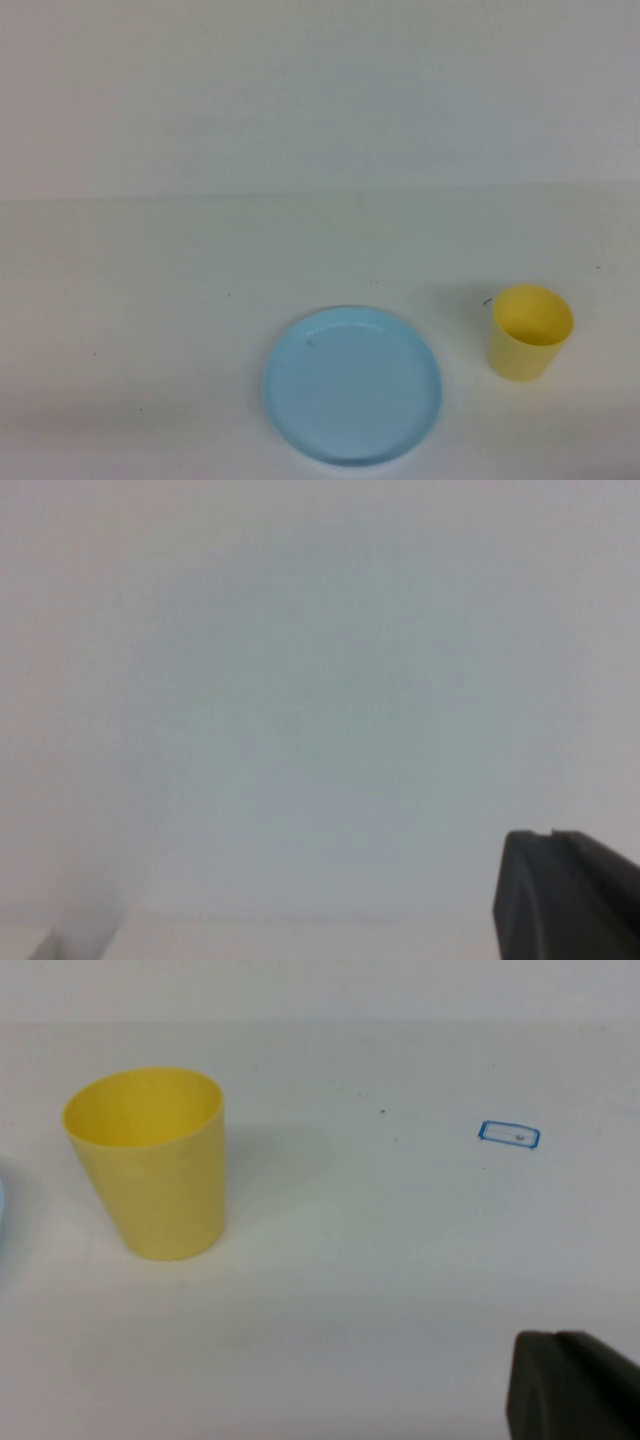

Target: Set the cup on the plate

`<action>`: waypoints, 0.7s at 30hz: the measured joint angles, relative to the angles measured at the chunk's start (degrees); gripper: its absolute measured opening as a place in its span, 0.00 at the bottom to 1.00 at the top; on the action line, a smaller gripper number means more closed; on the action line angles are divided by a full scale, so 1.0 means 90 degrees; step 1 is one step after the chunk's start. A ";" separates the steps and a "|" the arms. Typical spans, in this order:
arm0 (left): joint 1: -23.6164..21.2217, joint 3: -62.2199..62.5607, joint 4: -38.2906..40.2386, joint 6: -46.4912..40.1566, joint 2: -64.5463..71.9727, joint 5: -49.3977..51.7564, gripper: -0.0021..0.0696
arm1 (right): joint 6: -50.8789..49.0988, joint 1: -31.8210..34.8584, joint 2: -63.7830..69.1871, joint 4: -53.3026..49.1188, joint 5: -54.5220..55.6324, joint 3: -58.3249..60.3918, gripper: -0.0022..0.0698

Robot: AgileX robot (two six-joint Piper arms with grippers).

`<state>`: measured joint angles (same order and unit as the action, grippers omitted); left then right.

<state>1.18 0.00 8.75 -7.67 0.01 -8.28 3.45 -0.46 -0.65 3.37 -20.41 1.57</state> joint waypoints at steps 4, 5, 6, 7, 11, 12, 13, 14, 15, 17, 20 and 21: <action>0.0000 0.0000 0.0221 0.0355 -0.0002 -0.1372 0.03 | 0.0000 0.0000 0.0000 0.0000 0.0000 0.0000 0.03; 0.0000 0.0000 0.0221 0.0355 -0.0002 -0.1627 0.03 | 0.0000 0.0000 0.0000 0.0000 0.0000 0.0000 0.03; 0.0000 0.0000 0.0221 0.0355 -0.0002 -0.1813 0.03 | 0.0000 0.0000 0.0000 0.0000 0.0000 0.0000 0.03; 0.0000 0.0000 0.0221 0.0365 -0.0002 -0.1936 0.03 | 0.0000 0.0000 0.0000 0.0000 0.0000 0.0000 0.03; 0.0000 0.0000 0.0237 0.0365 -0.0002 -0.1993 0.03 | 0.0000 0.0000 0.0000 0.0000 0.0000 0.0000 0.03; 0.0000 0.0000 0.0237 0.0365 -0.0002 -0.1993 0.03 | 0.0000 0.0000 0.0000 0.0000 0.0000 0.0000 0.03; 0.0000 0.0000 0.0237 0.0368 -0.0002 -0.1993 0.03 | 0.0000 0.0000 0.0000 0.0000 0.0000 0.0000 0.03; 0.0000 0.0000 0.0242 0.0396 -0.0002 -0.2006 0.03 | 0.0000 0.0000 0.0000 0.0000 0.0000 0.0000 0.03; 0.0000 0.0000 0.0242 0.0491 -0.0002 -0.2036 0.03 | 0.0000 0.0000 0.0000 0.0000 0.0000 0.0000 0.03; 0.0000 0.0000 0.0307 0.1086 0.0000 -0.2701 0.03 | 0.0000 0.0000 0.0000 0.0000 0.0000 0.0000 0.03; 0.0000 0.0080 -0.0087 0.2341 -0.0011 -0.3470 0.03 | 0.0000 0.0000 0.0000 0.0000 0.0000 0.0000 0.03; 0.0000 0.0247 -0.0400 0.2658 -0.0011 -0.3229 0.03 | 0.0000 0.0000 0.0000 0.0000 0.0000 0.0000 0.03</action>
<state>1.18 2.22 5.15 16.25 -0.09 -37.35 3.45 -0.46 -0.65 3.37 -20.41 1.57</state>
